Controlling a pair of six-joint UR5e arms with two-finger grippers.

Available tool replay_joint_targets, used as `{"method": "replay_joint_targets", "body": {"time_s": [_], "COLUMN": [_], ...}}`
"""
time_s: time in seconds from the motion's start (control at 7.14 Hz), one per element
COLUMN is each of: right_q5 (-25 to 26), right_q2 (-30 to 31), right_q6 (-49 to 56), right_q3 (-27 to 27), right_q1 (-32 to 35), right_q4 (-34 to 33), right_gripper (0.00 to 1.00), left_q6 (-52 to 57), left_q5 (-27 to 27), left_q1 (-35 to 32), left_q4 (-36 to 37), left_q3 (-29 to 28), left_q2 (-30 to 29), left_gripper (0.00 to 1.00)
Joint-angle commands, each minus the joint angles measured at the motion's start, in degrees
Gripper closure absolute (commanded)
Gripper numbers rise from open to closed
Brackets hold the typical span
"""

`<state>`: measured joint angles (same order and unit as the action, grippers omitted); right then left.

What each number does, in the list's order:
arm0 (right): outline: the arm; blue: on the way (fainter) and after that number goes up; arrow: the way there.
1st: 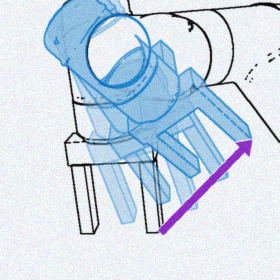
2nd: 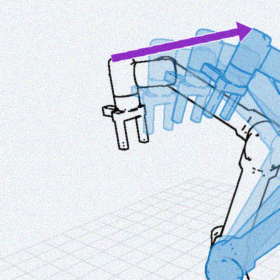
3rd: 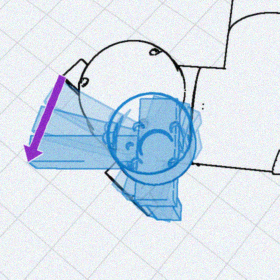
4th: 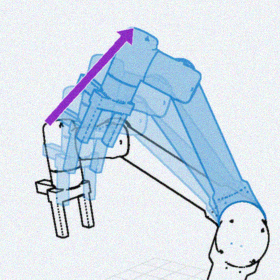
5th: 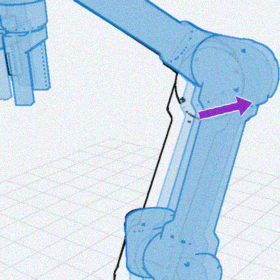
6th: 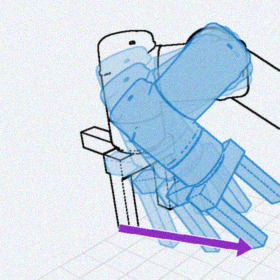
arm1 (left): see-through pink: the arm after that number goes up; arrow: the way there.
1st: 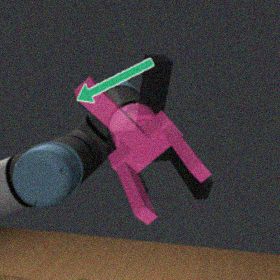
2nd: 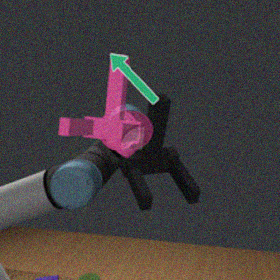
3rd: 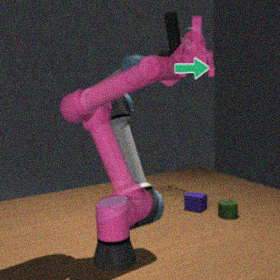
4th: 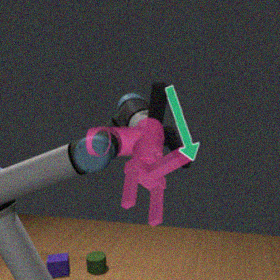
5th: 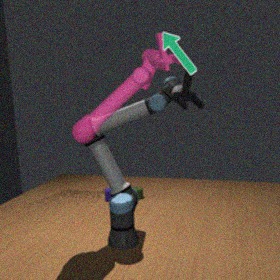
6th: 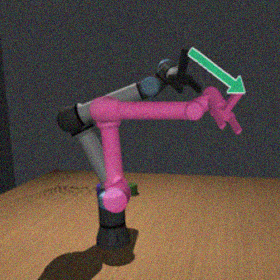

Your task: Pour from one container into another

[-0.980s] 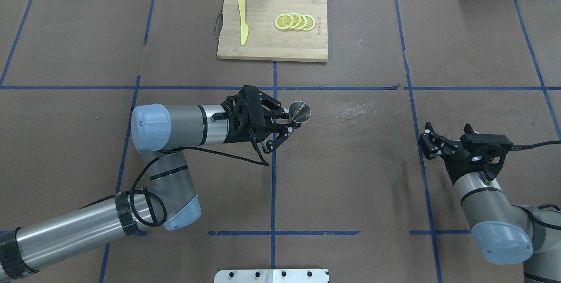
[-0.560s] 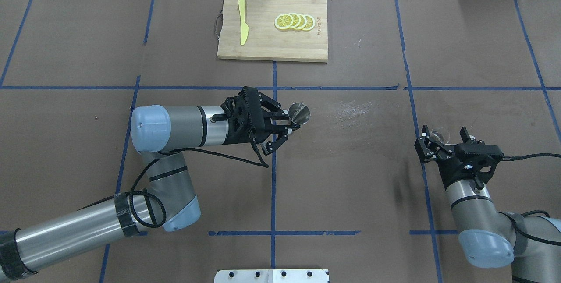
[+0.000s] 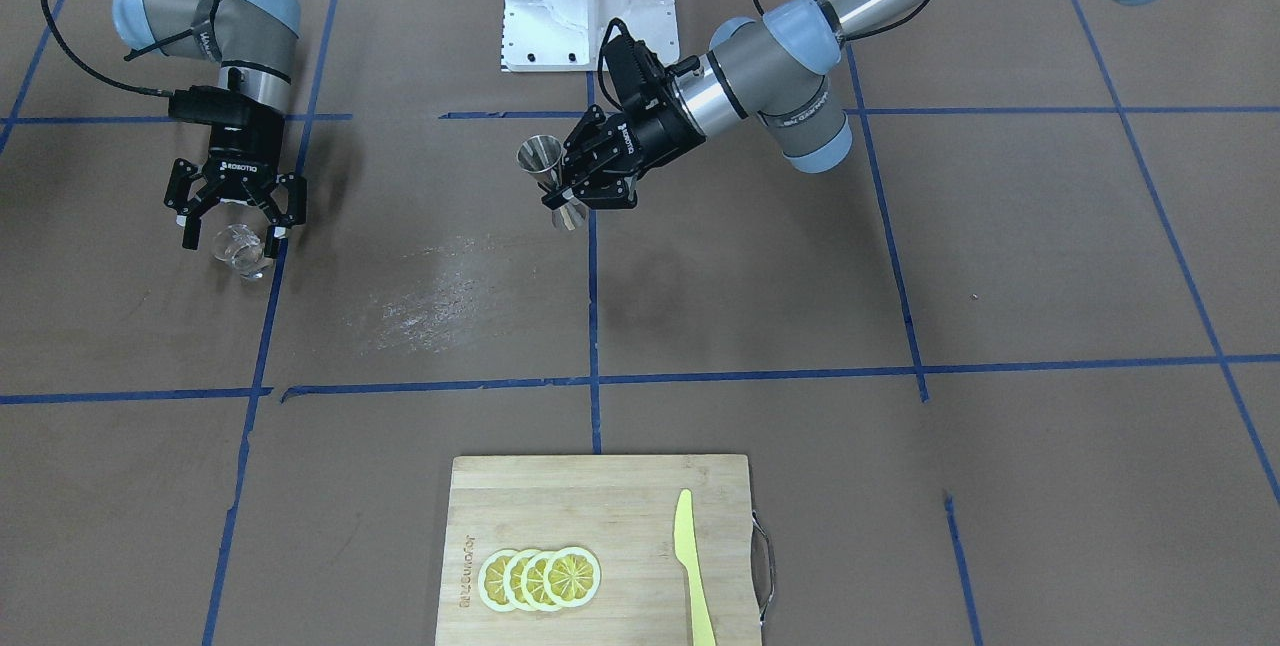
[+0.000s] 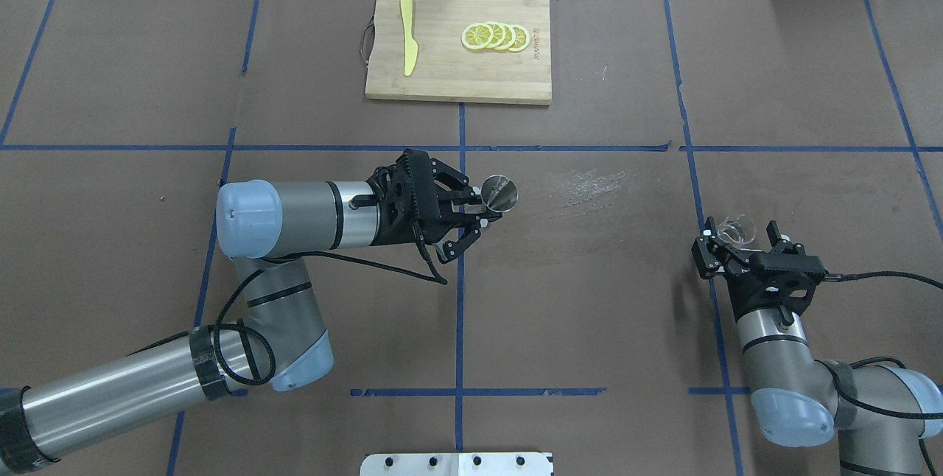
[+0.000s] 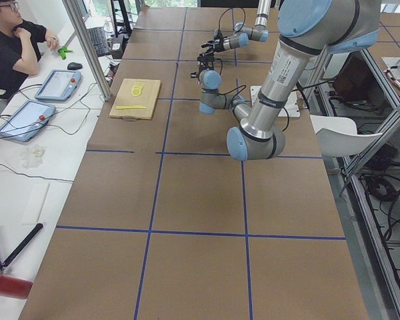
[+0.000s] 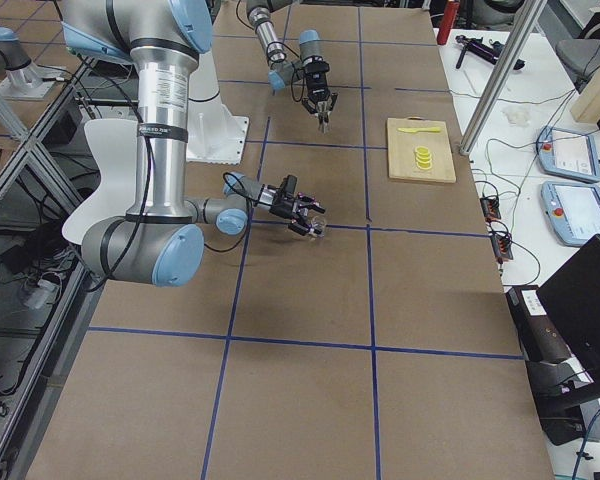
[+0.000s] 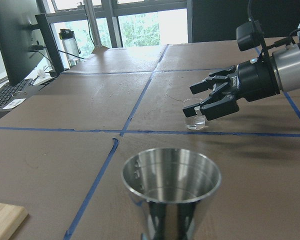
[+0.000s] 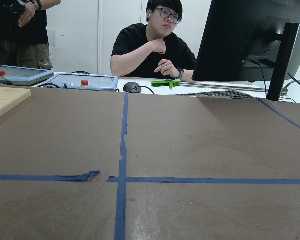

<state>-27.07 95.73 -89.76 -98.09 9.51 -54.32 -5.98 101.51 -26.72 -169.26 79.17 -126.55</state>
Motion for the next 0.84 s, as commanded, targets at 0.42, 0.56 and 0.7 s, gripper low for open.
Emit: {"method": "replay_joint_targets", "body": {"time_s": [0.42,0.56,0.7], "right_q5": [0.53,0.62,0.62], "right_q2": [-0.81,-0.81,-0.81], "right_q6": [-0.68,-0.77,-0.68], "right_q3": [2.64,2.64,2.73], "right_q1": [-0.72,-0.81,-0.9], "right_q4": [-0.09,-0.09,-0.09], "right_gripper": [0.09,0.09,0.13], "left_q6": [0.0,0.0,0.0], "left_q5": [0.0,0.0,0.0], "left_q1": [0.01,0.01,0.01], "left_q4": [-0.02,-0.11,-0.11], "left_q3": [0.02,0.02,0.1], "left_q2": [0.08,0.08,0.08], "left_gripper": [1.0,1.0,1.0]}}
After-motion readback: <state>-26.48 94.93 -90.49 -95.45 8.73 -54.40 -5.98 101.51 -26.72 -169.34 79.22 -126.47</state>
